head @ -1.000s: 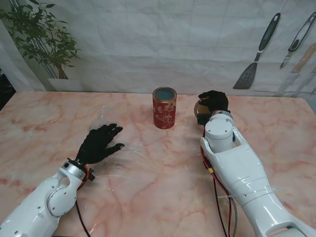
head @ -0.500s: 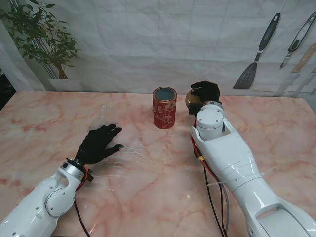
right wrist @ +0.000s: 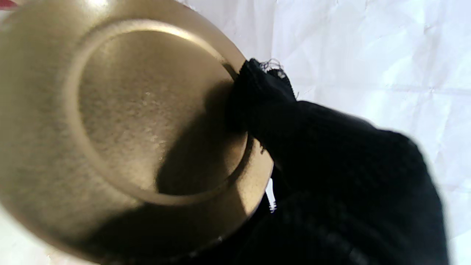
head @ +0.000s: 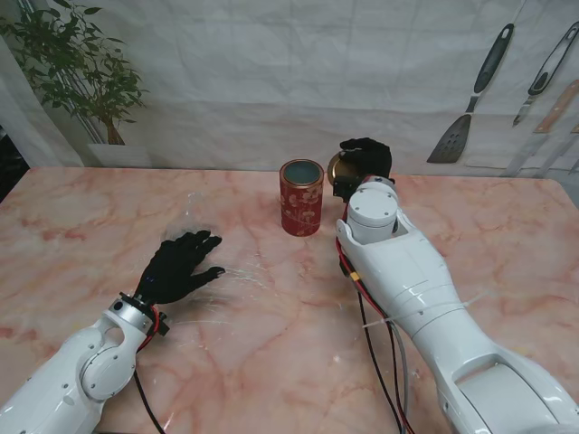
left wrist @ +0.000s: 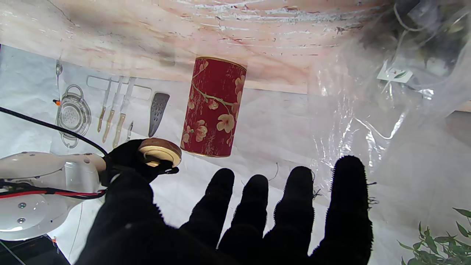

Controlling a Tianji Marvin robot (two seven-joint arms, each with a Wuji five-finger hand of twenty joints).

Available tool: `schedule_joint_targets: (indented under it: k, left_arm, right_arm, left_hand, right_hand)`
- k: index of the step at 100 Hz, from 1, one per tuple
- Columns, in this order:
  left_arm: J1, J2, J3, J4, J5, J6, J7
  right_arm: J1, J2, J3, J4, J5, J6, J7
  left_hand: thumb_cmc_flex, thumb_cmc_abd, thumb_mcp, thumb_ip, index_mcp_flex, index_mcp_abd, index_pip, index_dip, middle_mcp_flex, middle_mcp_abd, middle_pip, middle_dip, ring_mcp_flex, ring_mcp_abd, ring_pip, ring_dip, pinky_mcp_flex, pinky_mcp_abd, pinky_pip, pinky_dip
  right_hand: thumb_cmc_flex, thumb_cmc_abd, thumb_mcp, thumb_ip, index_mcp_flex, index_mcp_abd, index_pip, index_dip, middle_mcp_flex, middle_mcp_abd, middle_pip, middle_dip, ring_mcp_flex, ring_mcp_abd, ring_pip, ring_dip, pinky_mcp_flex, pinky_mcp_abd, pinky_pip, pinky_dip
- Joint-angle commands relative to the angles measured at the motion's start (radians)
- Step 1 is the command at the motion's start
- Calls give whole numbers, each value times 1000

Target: Insert tea bags into the tea bag box

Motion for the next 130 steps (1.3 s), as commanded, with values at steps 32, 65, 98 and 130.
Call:
schedule_joint_targets:
  k: [32, 65, 98, 130]
  left_arm:
    - [11, 6, -8, -18, 15, 8, -27]
    - [15, 8, -15, -17, 19, 5, -29]
    - [14, 10, -17, -15, 21, -2, -38]
    - [10, 10, -12, -10, 25, 0, -30]
  right_arm:
    - [55, -35, -17, 54, 55, -54, 4]
    - [97, -69, -49, 134, 128, -99, 36]
    - [112, -82, -66, 158, 152, -118, 51]
    - [123, -92, -89, 155, 164, -116, 56]
  left_hand:
    - [7, 1, -10, -33, 11, -10, 7, 11, 14, -1, 3, -4, 8, 0, 3, 10, 0, 0, 23, 17]
    - [6, 2, -10, -33, 11, -10, 7, 11, 13, -3, 2, -4, 9, -1, 3, 10, 0, -3, 23, 17]
    - [6, 2, -10, -33, 11, -10, 7, 11, 12, -2, 2, -4, 8, -1, 3, 10, 0, -3, 23, 17]
    - [7, 2, -10, -33, 10, -11, 7, 12, 13, -2, 2, -4, 8, -1, 2, 10, 0, -4, 23, 17]
  right_hand:
    - [97, 91, 128, 107, 39, 7, 80, 15, 9, -100, 54, 11, 6, 51, 37, 3, 64, -79, 87, 32]
    - [96, 96, 125, 107, 38, 7, 80, 16, 6, -99, 57, 13, 6, 51, 38, 4, 63, -78, 86, 32]
    - [97, 96, 123, 108, 34, 11, 80, 18, 3, -94, 59, 12, 7, 53, 38, 6, 64, -78, 88, 33]
    - [96, 99, 123, 108, 31, 10, 79, 19, -2, -94, 60, 11, 5, 51, 38, 7, 62, -78, 90, 33]
